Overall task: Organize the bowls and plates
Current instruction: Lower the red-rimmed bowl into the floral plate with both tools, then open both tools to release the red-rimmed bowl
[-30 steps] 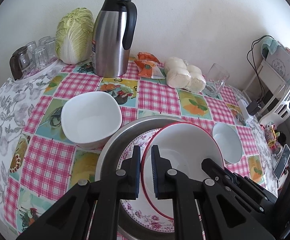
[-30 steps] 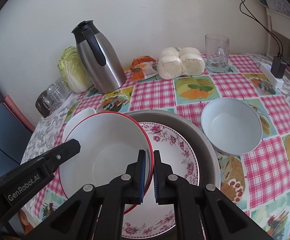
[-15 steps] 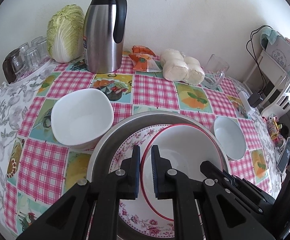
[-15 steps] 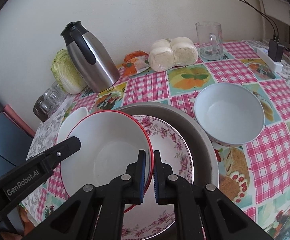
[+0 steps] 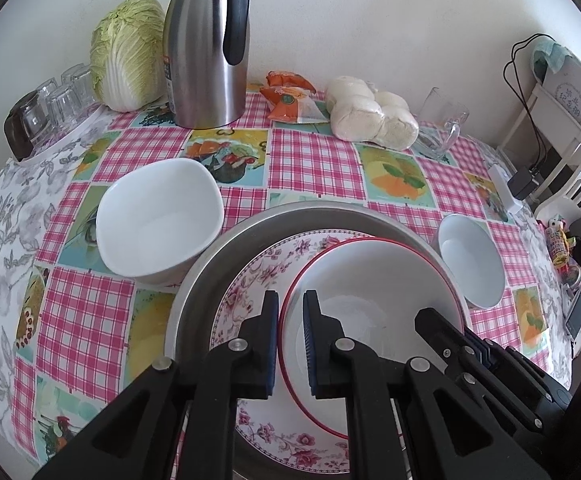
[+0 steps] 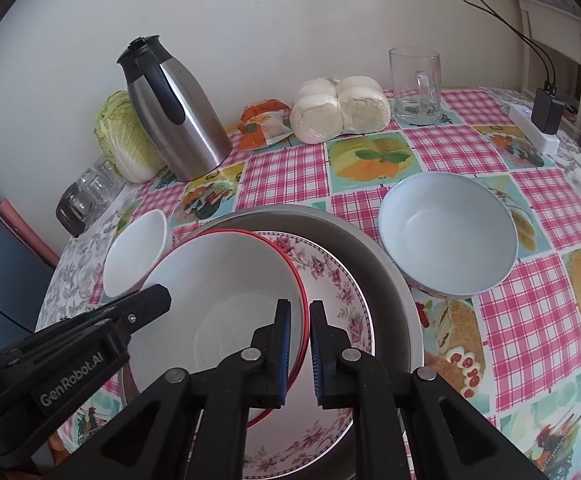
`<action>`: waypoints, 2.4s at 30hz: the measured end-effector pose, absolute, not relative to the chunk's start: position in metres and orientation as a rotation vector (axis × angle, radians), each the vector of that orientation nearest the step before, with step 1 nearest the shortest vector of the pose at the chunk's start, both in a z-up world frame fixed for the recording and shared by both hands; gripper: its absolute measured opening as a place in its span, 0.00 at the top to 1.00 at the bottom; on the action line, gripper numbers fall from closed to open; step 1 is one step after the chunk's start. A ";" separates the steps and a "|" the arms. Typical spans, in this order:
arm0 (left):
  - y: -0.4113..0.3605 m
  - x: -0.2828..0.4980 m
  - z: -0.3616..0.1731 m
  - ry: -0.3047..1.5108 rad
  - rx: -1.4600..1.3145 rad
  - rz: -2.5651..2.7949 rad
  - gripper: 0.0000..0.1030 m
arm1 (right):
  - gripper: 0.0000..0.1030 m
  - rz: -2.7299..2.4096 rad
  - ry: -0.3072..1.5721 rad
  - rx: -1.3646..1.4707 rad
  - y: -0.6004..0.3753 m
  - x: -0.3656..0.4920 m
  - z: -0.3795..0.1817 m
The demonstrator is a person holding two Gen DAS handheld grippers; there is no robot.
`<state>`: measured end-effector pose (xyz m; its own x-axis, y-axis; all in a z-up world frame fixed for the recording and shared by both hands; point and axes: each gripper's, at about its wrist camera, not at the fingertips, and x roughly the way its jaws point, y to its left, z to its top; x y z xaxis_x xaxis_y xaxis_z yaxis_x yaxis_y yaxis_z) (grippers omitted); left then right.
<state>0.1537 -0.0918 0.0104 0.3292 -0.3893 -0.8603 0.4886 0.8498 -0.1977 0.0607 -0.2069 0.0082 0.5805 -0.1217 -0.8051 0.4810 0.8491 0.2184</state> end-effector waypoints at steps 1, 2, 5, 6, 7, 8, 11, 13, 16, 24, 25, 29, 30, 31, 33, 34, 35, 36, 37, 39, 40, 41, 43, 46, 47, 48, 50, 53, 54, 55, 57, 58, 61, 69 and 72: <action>-0.091 0.154 0.009 1.098 0.102 -0.572 0.90 | 0.87 -0.364 0.887 0.446 -0.206 0.061 0.008; -0.090 0.155 0.009 1.098 0.097 -0.573 0.90 | 0.86 -0.361 0.885 0.448 -0.206 0.061 0.008; -0.090 0.155 0.009 1.104 0.092 -0.573 0.90 | 0.86 -0.358 0.883 0.452 -0.206 0.061 0.007; -0.090 0.155 0.009 1.105 0.093 -0.573 0.90 | 0.86 -0.355 0.882 0.455 -0.207 0.061 0.007; -0.090 0.155 0.010 1.105 0.094 -0.572 0.90 | 0.86 -0.354 0.882 0.456 -0.207 0.061 0.007; -0.090 0.155 0.010 1.105 0.095 -0.572 0.90 | 0.86 -0.352 0.882 0.456 -0.208 0.062 0.007; -0.089 0.156 0.010 1.110 0.095 -0.571 0.90 | 0.86 -0.350 0.881 0.459 -0.208 0.062 0.007; -0.090 0.156 0.010 1.116 0.090 -0.572 0.87 | 0.86 -0.345 0.881 0.464 -0.208 0.062 0.006; -0.089 0.157 0.009 1.132 0.093 -0.556 0.84 | 0.82 -0.333 0.901 0.484 -0.210 0.063 0.004; -0.081 0.159 0.017 1.118 0.080 -0.523 0.66 | 0.65 -0.336 0.926 0.477 -0.210 0.063 0.002; -0.080 0.159 0.019 1.114 0.079 -0.522 0.62 | 0.64 -0.340 0.924 0.471 -0.210 0.063 0.004; -0.074 0.157 0.029 1.079 0.065 -0.506 0.50 | 0.60 -0.344 0.911 0.471 -0.213 0.059 0.013; -0.072 0.157 0.032 1.069 0.060 -0.499 0.47 | 0.59 -0.345 0.905 0.470 -0.214 0.059 0.016; -0.070 0.157 0.035 1.061 0.057 -0.495 0.43 | 0.58 -0.346 0.899 0.468 -0.214 0.058 0.019; -0.066 0.157 0.041 1.044 0.053 -0.483 0.39 | 0.55 -0.348 0.881 0.466 -0.215 0.055 0.027; -0.064 0.157 0.044 1.035 0.053 -0.472 0.37 | 0.53 -0.350 0.873 0.465 -0.215 0.054 0.030; -0.062 0.156 0.047 1.028 0.056 -0.462 0.33 | 0.48 -0.354 0.863 0.463 -0.216 0.052 0.034; -0.060 0.156 0.049 1.018 0.058 -0.451 0.31 | 0.43 -0.358 0.855 0.460 -0.217 0.050 0.037; -0.058 0.156 0.051 1.007 0.060 -0.439 0.28 | 0.40 -0.362 0.847 0.456 -0.217 0.049 0.040; -0.053 0.158 0.054 0.997 0.063 -0.414 0.24 | 0.36 -0.369 0.836 0.446 -0.218 0.047 0.046; -0.050 0.159 0.055 0.991 0.059 -0.399 0.21 | 0.31 -0.374 0.833 0.443 -0.218 0.047 0.047; -0.046 0.160 0.056 0.985 0.054 -0.385 0.19 | 0.28 -0.378 0.831 0.441 -0.219 0.046 0.049; -0.038 0.162 0.058 0.975 0.044 -0.357 0.15 | 0.21 -0.386 0.827 0.438 -0.221 0.044 0.051; -0.026 0.165 0.058 0.961 0.026 -0.312 0.09 | 0.17 -0.402 0.825 0.429 -0.223 0.042 0.053; -0.022 0.167 0.058 0.958 0.019 -0.297 0.08 | 0.16 -0.408 0.825 0.427 -0.223 0.042 0.053; -0.018 0.168 0.057 0.956 0.011 -0.281 0.07 | 0.14 -0.411 0.826 0.428 -0.224 0.042 0.052; -0.012 0.170 0.055 0.954 0.004 -0.247 0.05 | 0.05 -0.416 0.830 0.432 -0.225 0.042 0.051; -0.001 0.173 0.053 0.947 0.000 -0.190 0.05 | 0.00 -0.423 0.830 0.425 -0.226 0.042 0.049; 0.003 0.175 0.053 0.945 -0.009 -0.181 0.05 | 0.00 -0.427 0.834 0.422 -0.225 0.042 0.049; 0.006 0.175 0.053 0.942 -0.019 -0.177 0.05 | 0.00 -0.428 0.836 0.422 -0.225 0.042 0.048; 0.012 0.177 0.054 0.937 -0.027 -0.169 0.05 | 0.00 -0.429 0.836 0.423 -0.224 0.043 0.047; 0.014 0.177 0.054 0.935 -0.026 -0.166 0.04 | 0.00 -0.429 0.837 0.423 -0.224 0.043 0.047; 0.017 0.178 0.055 0.934 -0.026 -0.163 0.04 | 0.00 -0.421 0.842 0.420 -0.221 0.045 0.045; 0.025 0.184 0.056 0.923 -0.060 -0.191 0.04 | 0.00 -0.404 0.857 0.389 -0.205 0.051 0.044; 0.029 0.188 0.054 0.919 -0.071 -0.195 0.04 | 0.00 -0.406 0.857 0.370 -0.199 0.054 0.046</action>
<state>0.1883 0.0295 0.0537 0.5907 -0.1981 -0.7822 0.1374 0.9799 -0.1444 0.0540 -0.1989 0.0462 0.5877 -0.1946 -0.7853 0.4850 0.8617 0.1493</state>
